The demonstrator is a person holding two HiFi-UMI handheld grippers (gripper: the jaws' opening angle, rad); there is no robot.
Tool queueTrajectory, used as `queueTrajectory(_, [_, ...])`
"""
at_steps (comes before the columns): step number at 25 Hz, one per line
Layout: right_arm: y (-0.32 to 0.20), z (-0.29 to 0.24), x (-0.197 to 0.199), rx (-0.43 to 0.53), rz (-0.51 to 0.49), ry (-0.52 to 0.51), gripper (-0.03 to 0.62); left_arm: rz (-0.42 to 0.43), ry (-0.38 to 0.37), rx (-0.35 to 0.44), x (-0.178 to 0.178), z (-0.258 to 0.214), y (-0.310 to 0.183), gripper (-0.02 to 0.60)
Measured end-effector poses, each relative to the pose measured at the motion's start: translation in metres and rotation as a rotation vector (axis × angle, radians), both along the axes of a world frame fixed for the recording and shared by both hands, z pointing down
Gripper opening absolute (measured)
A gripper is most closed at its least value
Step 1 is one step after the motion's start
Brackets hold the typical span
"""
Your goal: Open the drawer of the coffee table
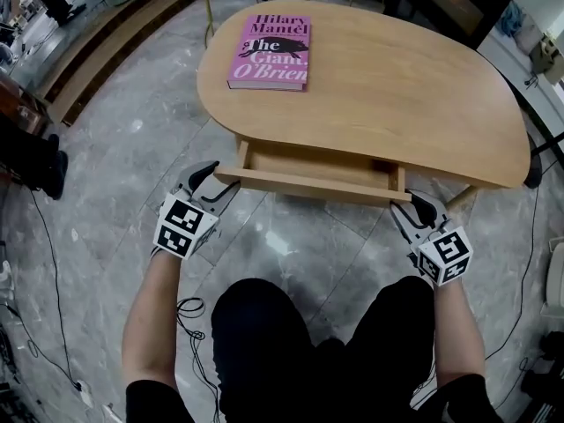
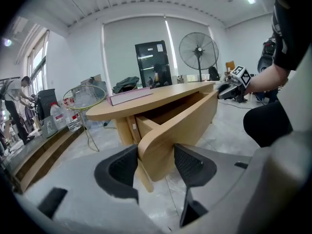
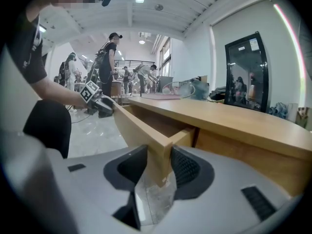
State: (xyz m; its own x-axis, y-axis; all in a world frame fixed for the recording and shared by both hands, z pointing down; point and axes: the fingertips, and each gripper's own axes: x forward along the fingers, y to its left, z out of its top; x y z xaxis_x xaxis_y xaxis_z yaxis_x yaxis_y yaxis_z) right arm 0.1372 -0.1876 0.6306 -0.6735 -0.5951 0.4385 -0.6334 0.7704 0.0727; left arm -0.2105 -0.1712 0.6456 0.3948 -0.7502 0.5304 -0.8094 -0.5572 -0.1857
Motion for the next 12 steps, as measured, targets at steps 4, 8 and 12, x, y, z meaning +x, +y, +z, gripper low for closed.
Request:
queueTrajectory(4, [0.011, 0.002, 0.003, -0.012, 0.003, 0.018, 0.158, -0.006, -0.018, -0.024, 0.002, 0.004, 0.013, 0.236])
queueTrajectory(8, [0.016, 0.006, 0.004, -0.021, 0.007, 0.058, 0.161, 0.01, -0.088, -0.044, 0.002, 0.008, 0.023, 0.218])
queueTrajectory(12, [0.012, -0.005, 0.005, 0.041, -0.034, 0.179, 0.17, 0.012, -0.154, -0.027, 0.004, 0.008, 0.021, 0.225])
